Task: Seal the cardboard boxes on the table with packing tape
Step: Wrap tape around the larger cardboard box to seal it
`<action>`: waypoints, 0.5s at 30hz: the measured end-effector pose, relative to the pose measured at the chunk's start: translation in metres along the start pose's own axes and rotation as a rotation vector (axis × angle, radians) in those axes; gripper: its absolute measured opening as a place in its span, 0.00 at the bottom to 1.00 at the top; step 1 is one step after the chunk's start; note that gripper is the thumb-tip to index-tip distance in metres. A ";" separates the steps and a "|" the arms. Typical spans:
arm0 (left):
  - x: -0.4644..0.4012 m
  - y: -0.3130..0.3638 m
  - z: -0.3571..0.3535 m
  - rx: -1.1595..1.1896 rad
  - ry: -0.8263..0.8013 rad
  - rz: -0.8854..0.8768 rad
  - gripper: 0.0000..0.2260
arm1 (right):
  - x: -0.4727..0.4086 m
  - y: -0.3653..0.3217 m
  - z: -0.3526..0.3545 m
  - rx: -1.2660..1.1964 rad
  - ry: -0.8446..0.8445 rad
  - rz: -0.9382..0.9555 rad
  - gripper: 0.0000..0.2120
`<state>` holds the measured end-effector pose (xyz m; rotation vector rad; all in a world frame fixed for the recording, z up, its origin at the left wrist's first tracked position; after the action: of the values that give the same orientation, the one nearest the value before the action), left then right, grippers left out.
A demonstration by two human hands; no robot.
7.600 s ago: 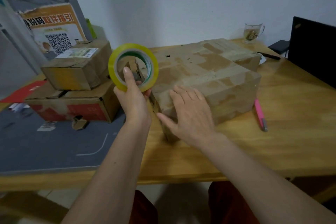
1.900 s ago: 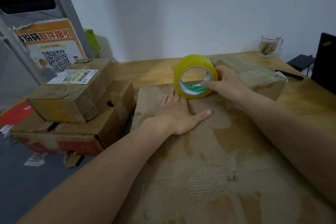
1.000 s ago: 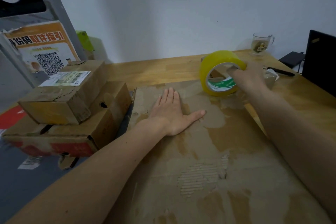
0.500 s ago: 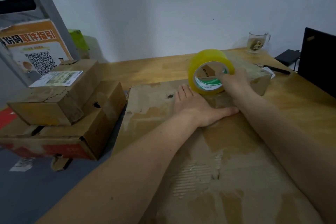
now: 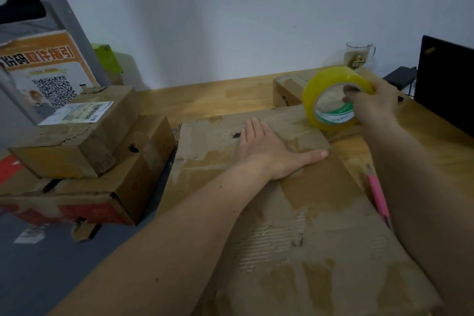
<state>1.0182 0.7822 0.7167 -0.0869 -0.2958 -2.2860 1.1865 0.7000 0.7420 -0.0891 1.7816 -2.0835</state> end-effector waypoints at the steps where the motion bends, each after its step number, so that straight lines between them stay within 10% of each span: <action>1: 0.000 -0.001 0.000 0.003 0.000 -0.003 0.67 | 0.002 0.004 0.000 -0.038 0.027 -0.025 0.07; 5: 0.002 -0.002 0.001 0.011 0.011 -0.025 0.66 | 0.004 0.015 -0.004 -0.181 0.025 -0.171 0.07; 9: 0.001 0.004 0.006 0.011 0.031 -0.053 0.63 | 0.004 0.017 -0.002 -0.346 -0.156 -0.411 0.29; 15: -0.011 0.047 0.006 0.032 0.016 -0.099 0.62 | 0.001 0.014 -0.004 -0.368 -0.154 -0.379 0.21</action>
<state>1.0603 0.7608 0.7296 -0.0383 -0.3356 -2.3779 1.1880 0.7017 0.7281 -0.7186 2.1568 -1.8859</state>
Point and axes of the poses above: each hand's wrist, its own x-axis away from the middle knuckle, its own z-axis out of the back of the hand, y = z × x, the point moved 1 cm from there along -x, towards the middle knuckle, and after that the axes turned 1 degree about -x, right-handed, at the moved point
